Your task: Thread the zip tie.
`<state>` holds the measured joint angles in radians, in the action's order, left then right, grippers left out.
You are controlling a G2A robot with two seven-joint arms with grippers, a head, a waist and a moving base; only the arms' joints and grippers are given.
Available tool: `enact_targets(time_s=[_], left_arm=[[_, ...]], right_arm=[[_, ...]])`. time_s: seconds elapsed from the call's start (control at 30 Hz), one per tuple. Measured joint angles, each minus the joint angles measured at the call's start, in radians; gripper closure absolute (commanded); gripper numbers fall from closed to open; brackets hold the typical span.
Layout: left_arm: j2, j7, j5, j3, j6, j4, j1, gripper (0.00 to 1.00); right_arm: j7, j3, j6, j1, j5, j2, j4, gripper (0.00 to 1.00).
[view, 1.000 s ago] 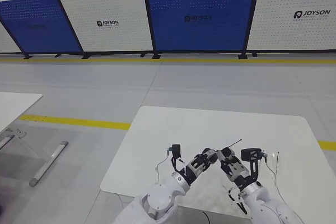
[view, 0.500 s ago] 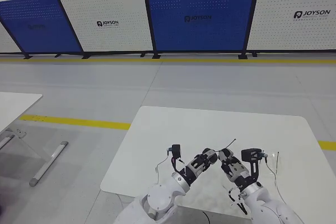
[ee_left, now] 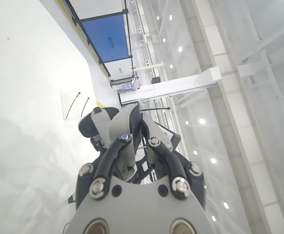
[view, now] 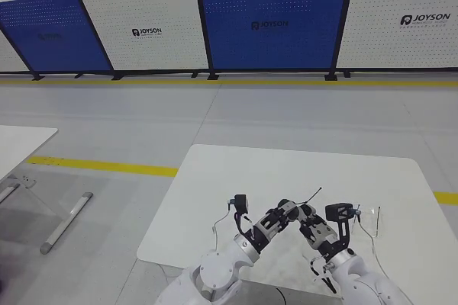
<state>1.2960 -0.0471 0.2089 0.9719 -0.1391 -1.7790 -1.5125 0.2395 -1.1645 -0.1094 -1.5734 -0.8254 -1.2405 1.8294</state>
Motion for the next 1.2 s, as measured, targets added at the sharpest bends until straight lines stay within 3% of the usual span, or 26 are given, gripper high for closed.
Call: enact_targets(time_s=[0.13,0.2,0.3,0.53,0.7,0.9,1.0,1.2], left_arm=[[0.0,-0.002,0.0,0.002,0.0,-0.007,-0.001,1.0],[-0.001,-0.001,-0.002,0.005,0.0,-0.007,-0.002,1.0],[-0.001,-0.001,-0.004,0.007,0.001,0.0,-0.003,1.0],[-0.001,-0.002,-0.002,0.006,0.0,0.018,-0.003,1.0],[-0.001,-0.003,-0.002,0.004,0.001,0.025,-0.003,1.0],[0.0,-0.003,-0.005,0.001,0.001,0.029,-0.004,1.0],[0.0,-0.003,-0.006,0.001,0.001,0.03,-0.004,1.0],[0.0,-0.001,-0.009,0.0,0.002,0.032,-0.005,1.0]], right_arm=[[0.002,0.002,0.003,0.0,0.001,0.0,-0.003,1.0],[0.002,0.002,0.006,-0.001,0.008,-0.001,-0.003,0.69],[-0.002,-0.001,0.008,-0.004,0.016,-0.001,0.002,0.56],[-0.019,-0.008,0.01,-0.013,0.013,0.0,0.013,0.59],[-0.029,-0.011,0.01,-0.016,0.011,0.0,0.014,0.68],[-0.037,-0.014,0.007,-0.018,0.008,0.0,0.016,0.81],[-0.038,-0.014,0.004,-0.018,0.007,0.0,0.017,1.0],[-0.047,-0.013,-0.015,-0.021,0.002,0.001,0.019,1.0]])
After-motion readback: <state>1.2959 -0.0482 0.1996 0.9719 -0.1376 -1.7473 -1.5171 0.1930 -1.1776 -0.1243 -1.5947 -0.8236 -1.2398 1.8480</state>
